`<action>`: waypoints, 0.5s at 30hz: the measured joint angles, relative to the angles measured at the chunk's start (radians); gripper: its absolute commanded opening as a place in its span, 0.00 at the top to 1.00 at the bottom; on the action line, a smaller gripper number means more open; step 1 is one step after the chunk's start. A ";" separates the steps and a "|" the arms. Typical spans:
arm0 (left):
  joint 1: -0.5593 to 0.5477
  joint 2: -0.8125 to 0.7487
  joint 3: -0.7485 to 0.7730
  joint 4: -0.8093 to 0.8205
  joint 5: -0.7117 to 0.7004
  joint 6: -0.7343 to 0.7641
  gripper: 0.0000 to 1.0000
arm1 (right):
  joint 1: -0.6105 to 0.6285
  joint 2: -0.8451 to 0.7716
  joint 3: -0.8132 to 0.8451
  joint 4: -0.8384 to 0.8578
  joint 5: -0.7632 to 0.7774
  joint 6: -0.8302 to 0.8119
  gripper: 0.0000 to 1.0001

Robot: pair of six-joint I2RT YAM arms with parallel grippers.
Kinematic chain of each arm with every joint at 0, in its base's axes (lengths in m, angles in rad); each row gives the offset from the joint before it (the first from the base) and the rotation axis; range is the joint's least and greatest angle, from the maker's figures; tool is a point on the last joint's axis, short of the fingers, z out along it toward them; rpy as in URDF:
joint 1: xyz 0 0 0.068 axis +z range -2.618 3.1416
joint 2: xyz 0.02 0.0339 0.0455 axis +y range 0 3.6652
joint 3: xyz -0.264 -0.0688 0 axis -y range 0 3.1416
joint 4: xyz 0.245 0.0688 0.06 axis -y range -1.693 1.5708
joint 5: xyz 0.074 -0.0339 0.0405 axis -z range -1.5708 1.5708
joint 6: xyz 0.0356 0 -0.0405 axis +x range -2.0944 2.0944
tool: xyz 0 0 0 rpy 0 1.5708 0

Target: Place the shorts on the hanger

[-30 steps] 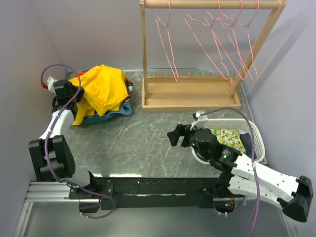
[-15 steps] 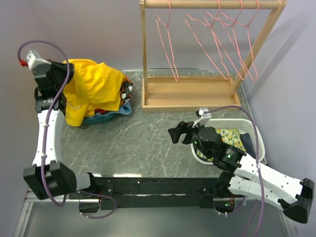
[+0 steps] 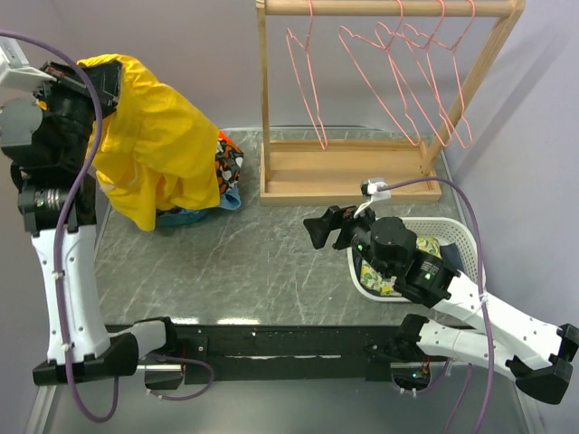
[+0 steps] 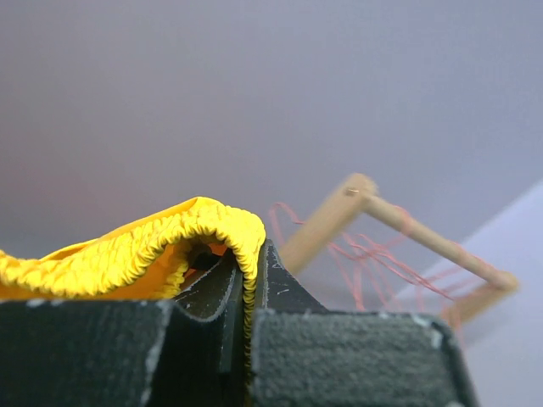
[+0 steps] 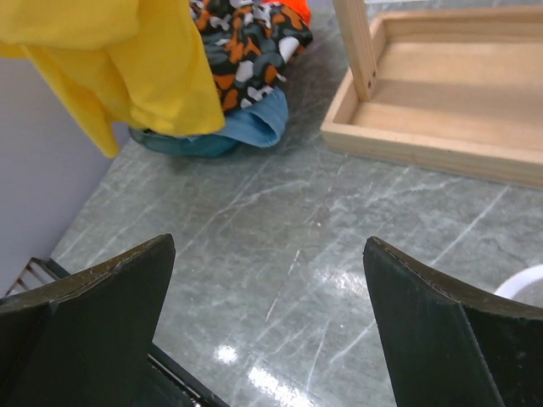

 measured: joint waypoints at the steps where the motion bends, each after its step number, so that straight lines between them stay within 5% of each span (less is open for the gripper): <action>1: -0.015 -0.009 0.024 -0.012 0.005 0.002 0.99 | 0.000 0.002 0.011 -0.003 -0.005 -0.004 0.01; 10: -0.055 -0.130 0.145 -0.076 0.084 -0.008 0.99 | 0.005 0.008 0.098 -0.041 -0.058 -0.029 0.01; 15: -0.067 -0.214 0.032 -0.068 0.131 -0.031 0.99 | 0.021 0.008 0.115 -0.058 -0.090 -0.024 0.01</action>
